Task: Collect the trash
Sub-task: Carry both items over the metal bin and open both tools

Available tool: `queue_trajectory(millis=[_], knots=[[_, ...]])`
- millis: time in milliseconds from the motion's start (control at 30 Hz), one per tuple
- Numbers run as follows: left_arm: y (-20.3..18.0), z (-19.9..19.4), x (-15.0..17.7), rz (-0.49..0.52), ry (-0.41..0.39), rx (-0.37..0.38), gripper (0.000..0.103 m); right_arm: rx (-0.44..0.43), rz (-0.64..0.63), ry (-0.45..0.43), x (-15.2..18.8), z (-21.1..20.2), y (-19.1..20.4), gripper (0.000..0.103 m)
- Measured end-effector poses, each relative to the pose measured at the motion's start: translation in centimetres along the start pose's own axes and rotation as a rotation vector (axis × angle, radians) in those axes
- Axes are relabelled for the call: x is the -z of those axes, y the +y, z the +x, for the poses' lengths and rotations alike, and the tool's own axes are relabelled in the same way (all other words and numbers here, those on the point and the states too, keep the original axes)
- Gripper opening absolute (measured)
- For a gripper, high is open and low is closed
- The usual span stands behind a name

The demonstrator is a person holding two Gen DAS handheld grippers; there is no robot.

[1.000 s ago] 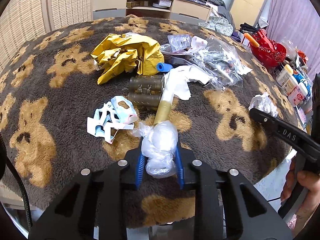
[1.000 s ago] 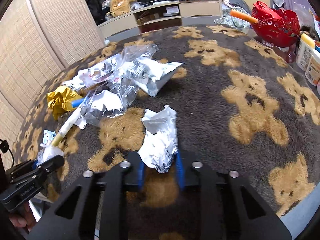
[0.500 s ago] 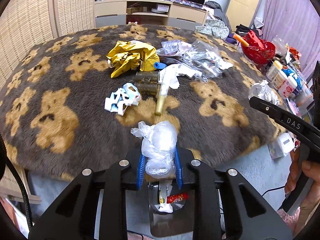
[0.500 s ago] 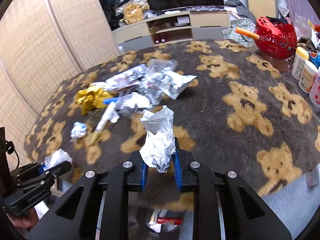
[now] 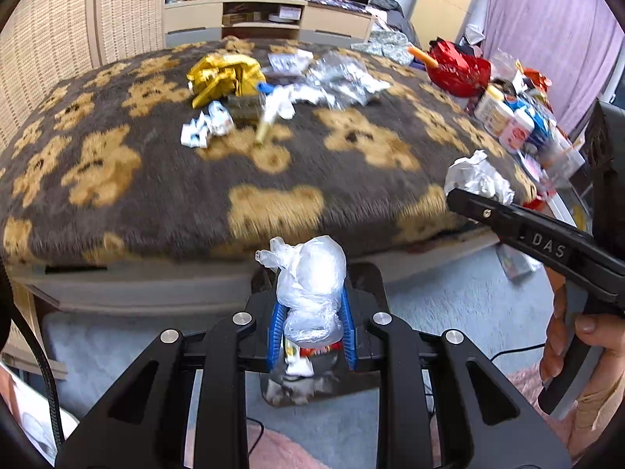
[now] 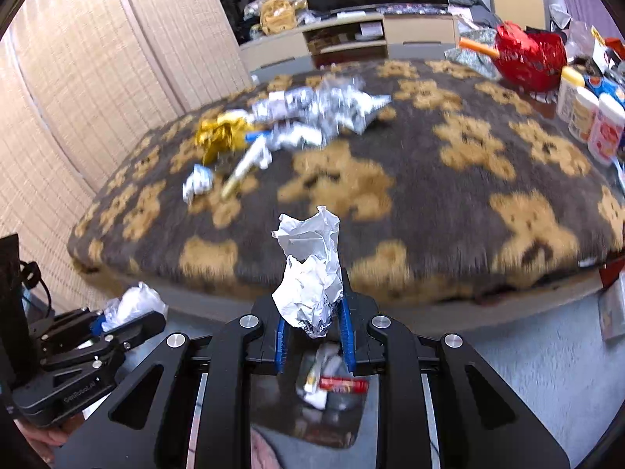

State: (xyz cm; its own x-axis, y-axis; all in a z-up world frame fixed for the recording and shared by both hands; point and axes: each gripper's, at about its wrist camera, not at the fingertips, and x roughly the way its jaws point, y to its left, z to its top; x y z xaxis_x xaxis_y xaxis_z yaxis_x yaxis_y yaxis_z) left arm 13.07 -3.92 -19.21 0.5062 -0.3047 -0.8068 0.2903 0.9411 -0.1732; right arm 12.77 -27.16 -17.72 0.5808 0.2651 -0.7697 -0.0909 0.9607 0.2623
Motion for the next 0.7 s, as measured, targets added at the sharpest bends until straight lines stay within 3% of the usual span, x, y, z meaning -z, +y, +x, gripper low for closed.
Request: queue_trajectory(millis=[300,700], knots=[[-0.3,1.9,4.7,-0.010,0.069,0.015,0.023,-0.017,0.010,0.116,5.7,2.5,0.9,0.023],[0.0,7.0,8.3,-0.021,0.193,0.039,0.023,-0.013,0.077,0.285,9.2,7.4,0.4,0.023]])
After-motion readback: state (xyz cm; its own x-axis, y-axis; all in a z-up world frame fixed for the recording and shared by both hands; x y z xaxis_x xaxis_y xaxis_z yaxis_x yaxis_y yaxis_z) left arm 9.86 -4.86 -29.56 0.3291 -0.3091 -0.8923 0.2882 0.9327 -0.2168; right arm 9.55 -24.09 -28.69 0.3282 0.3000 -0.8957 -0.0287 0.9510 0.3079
